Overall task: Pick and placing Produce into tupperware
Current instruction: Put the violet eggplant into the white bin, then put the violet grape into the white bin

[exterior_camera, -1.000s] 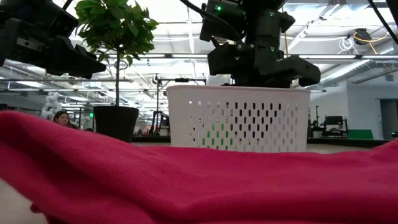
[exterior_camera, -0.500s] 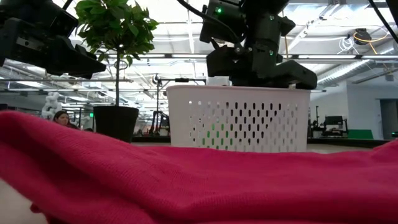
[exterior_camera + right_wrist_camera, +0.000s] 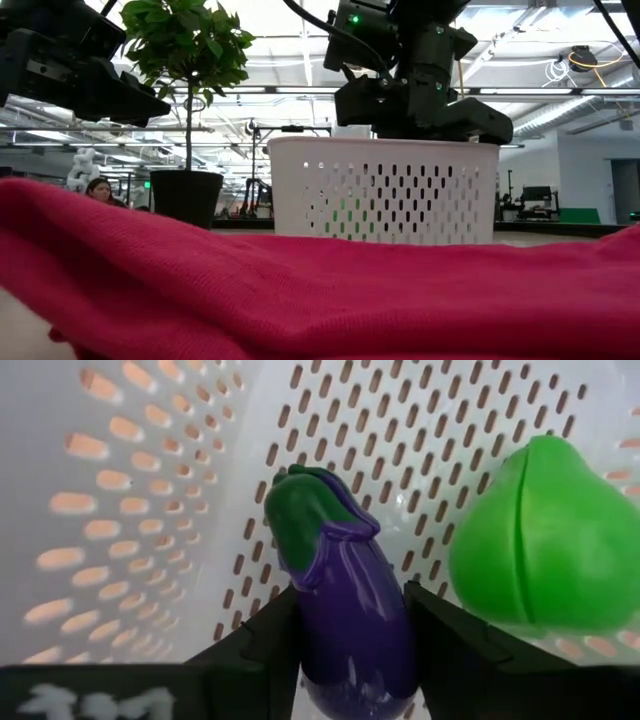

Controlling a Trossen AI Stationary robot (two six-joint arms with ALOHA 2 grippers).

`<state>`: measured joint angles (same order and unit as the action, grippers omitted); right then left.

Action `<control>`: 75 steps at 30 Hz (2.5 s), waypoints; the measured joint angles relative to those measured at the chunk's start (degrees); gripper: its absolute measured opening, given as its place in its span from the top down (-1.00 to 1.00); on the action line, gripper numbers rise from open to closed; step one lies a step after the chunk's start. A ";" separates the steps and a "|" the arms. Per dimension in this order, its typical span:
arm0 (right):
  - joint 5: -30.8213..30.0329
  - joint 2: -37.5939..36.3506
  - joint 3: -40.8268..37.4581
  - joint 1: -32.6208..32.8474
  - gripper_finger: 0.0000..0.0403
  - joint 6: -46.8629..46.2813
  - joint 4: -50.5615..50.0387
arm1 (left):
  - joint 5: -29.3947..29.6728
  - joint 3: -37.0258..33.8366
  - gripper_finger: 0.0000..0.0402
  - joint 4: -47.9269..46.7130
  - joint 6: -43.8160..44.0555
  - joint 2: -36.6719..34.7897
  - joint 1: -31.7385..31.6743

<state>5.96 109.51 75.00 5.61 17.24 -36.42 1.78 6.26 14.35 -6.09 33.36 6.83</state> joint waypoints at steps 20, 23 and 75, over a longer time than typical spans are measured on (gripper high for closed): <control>0.13 -0.78 -0.07 0.00 0.04 -2.70 -0.34 | 0.26 0.00 0.87 -0.59 0.17 0.00 0.02; 0.14 -2.14 -0.07 0.04 0.04 -2.72 -0.21 | 0.24 0.00 0.87 -0.68 0.23 0.00 0.00; -4.57 -23.10 0.17 3.13 1.00 -12.16 1.85 | -0.17 0.00 0.87 1.40 0.85 -0.02 0.00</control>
<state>1.39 86.41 75.18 8.74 5.08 -34.57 1.61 6.26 15.75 -5.23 33.35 6.84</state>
